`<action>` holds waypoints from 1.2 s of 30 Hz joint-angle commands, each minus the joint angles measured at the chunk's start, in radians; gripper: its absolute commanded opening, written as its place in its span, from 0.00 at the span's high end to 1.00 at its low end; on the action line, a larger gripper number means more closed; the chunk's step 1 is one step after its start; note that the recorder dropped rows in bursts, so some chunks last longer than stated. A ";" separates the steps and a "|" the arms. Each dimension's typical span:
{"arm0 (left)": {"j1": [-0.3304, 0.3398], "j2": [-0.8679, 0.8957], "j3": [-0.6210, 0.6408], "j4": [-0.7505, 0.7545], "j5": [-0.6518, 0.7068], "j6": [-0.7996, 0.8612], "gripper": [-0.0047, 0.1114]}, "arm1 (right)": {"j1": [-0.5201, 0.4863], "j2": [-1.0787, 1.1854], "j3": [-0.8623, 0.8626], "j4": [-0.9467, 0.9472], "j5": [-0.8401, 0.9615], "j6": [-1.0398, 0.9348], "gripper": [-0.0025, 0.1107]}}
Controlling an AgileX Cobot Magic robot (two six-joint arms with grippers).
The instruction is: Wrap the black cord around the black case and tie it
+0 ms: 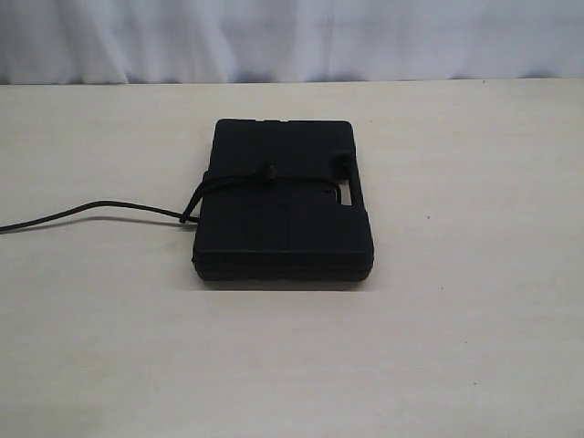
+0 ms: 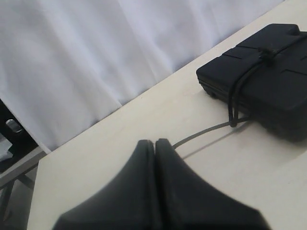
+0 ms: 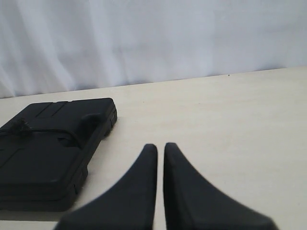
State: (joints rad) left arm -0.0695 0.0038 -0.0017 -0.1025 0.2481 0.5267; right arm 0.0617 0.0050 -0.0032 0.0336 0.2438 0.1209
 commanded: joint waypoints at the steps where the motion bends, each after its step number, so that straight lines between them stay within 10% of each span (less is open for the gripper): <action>1: 0.005 -0.004 0.002 -0.010 -0.016 0.000 0.96 | -0.006 -0.005 0.003 -0.004 -0.011 -0.005 0.94; 17: 0.005 -0.004 0.002 0.039 -0.023 -0.005 0.96 | -0.006 -0.005 0.003 -0.004 -0.011 -0.005 0.94; 24: 0.005 -0.004 0.002 0.046 0.061 -0.503 0.96 | -0.006 -0.005 0.003 -0.004 -0.011 -0.005 0.94; 36: 0.018 -0.004 0.002 0.145 0.060 -0.498 0.96 | -0.006 -0.005 0.003 -0.004 -0.011 -0.005 0.94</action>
State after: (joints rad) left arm -0.0670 0.0024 -0.0017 0.0316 0.3067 0.0383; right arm 0.0617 0.0050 -0.0032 0.0336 0.2415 0.1209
